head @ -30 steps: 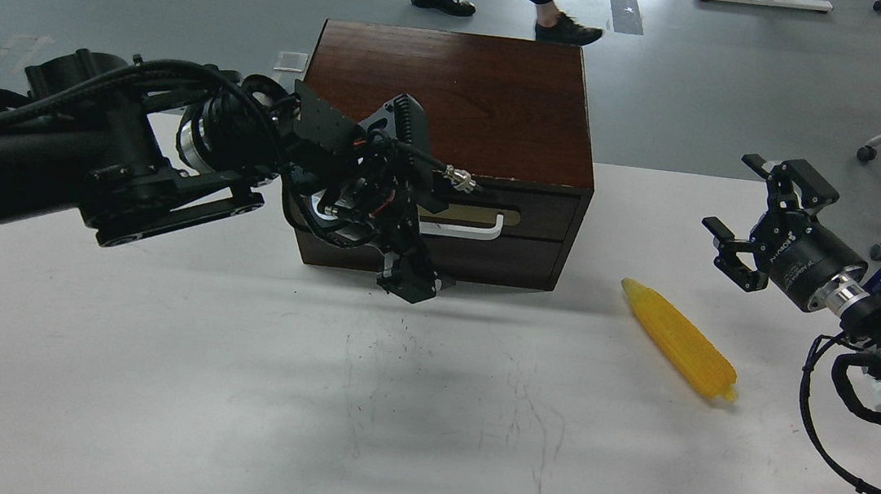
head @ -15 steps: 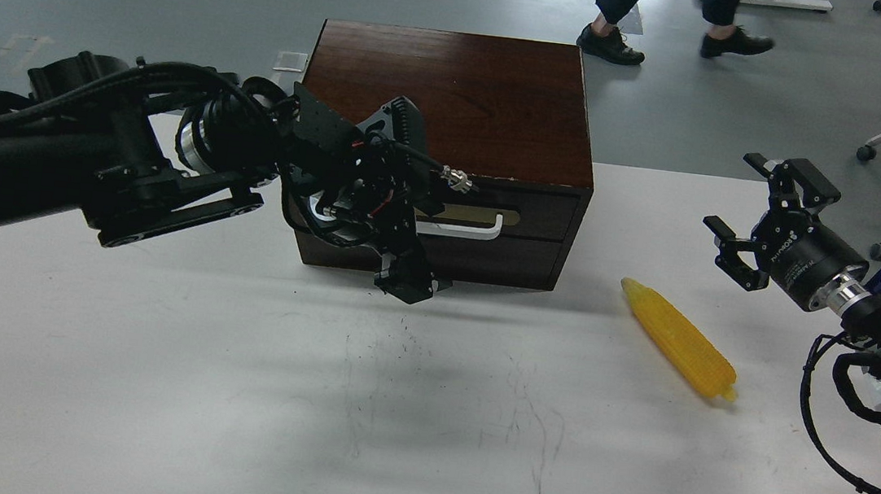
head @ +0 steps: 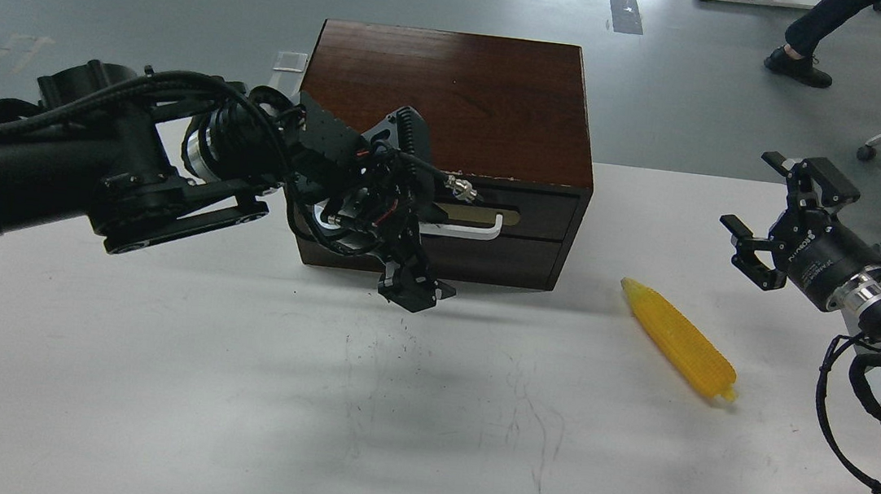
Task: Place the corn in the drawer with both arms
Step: 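Pull the drawer outward toward the robot with the left gripper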
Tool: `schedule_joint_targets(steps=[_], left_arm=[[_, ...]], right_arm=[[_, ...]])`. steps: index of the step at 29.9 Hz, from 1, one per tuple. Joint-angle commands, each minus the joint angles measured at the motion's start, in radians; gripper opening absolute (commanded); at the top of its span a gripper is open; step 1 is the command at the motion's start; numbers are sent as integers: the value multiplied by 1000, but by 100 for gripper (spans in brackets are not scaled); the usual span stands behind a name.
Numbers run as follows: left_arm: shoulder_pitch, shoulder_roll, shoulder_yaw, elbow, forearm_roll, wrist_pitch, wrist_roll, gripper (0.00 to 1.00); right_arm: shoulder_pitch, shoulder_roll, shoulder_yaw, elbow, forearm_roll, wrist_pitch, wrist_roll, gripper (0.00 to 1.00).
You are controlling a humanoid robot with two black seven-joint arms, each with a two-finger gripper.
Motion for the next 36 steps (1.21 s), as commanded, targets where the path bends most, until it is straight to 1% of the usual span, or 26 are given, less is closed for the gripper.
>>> schedule_joint_targets(steps=[1,3,10,22,26,32,36], left_arm=[[-3,-5,14,-5,0,0,0,99],[-10,-5,40,-8,-1,0,0,99],[-4,-3,44,-45,-6,0,0,99],[-10,14,49,-166,-17,0,0,99],[-10,46,57,-235,-15,0,0,99],[-12,93,75,-305,-14,0,0,99],[-10,109,80,-327,-14,0,0,99]], right_arm=[[-1,0,0,1,0,0,0,100],[-1,0,0,1,0,0,0,100],[-2,0,0,3,0,0,0,100],[-2,0,0,0,0,0,0,100],[-2,-2,0,0,0,0,0,100],[-2,-2,0,0,0,0,0,100],[-2,-2,0,0,0,0,0,100]])
